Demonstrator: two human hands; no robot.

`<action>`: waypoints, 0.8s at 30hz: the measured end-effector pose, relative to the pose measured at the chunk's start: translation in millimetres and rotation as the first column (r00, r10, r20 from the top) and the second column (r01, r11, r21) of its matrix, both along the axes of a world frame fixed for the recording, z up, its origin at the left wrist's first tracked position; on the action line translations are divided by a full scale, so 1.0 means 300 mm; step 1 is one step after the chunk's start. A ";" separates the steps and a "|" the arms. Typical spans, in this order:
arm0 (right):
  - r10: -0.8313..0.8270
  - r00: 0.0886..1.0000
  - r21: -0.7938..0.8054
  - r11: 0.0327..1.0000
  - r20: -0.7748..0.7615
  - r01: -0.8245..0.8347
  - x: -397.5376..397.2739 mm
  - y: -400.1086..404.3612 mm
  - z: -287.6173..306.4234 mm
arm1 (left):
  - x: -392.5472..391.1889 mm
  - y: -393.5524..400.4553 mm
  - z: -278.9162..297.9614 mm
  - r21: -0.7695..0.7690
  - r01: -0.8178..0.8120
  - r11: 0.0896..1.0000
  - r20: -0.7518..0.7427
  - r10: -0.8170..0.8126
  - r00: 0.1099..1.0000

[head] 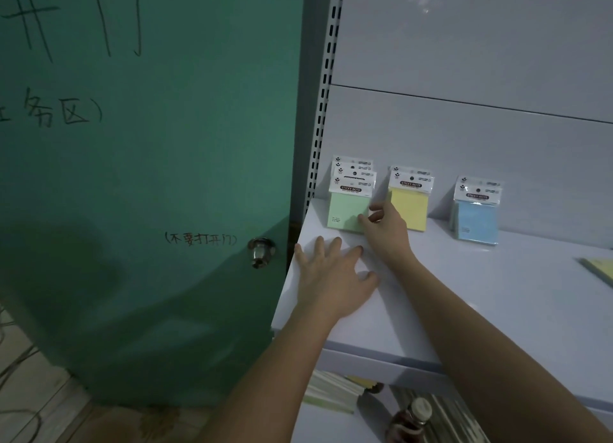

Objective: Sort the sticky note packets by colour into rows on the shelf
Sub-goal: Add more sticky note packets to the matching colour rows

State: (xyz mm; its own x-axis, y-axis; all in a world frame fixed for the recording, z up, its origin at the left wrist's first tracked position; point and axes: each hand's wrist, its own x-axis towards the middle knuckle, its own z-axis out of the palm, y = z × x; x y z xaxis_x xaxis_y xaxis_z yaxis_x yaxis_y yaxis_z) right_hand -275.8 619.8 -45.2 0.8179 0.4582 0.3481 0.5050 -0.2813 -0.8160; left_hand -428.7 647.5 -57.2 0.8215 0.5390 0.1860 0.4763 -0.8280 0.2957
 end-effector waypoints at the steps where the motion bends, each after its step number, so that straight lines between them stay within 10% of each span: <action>1: 0.014 1.000 -0.009 1.000 -0.001 -0.014 0.000 0.000 0.002 | 0.002 0.001 0.001 0.001 0.003 1.000 0.001 -0.003 1.000; 13: 0.201 0.925 -0.145 0.955 -0.322 -0.258 -0.023 -0.186 0.113 | -0.016 0.014 0.022 0.023 0.009 1.000 -0.126 -0.006 0.992; 21: 0.261 0.964 -0.586 0.773 -0.054 -0.242 0.014 -0.651 0.196 | 0.022 -0.083 0.137 0.025 -0.125 0.992 -0.371 0.125 0.920; 24: 0.219 0.976 -0.619 0.767 0.002 -0.170 0.080 -0.879 0.211 | 0.099 -0.265 0.139 -0.095 -0.122 0.988 -0.232 0.097 0.968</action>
State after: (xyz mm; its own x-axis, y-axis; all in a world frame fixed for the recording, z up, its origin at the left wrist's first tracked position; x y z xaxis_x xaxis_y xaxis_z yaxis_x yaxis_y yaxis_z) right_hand -252.0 356.1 18.1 0.6724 0.7402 -0.0080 0.6524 -0.5977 -0.4660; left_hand -398.8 567.9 -15.6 0.7703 0.6346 -0.0623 0.6271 -0.7362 0.2543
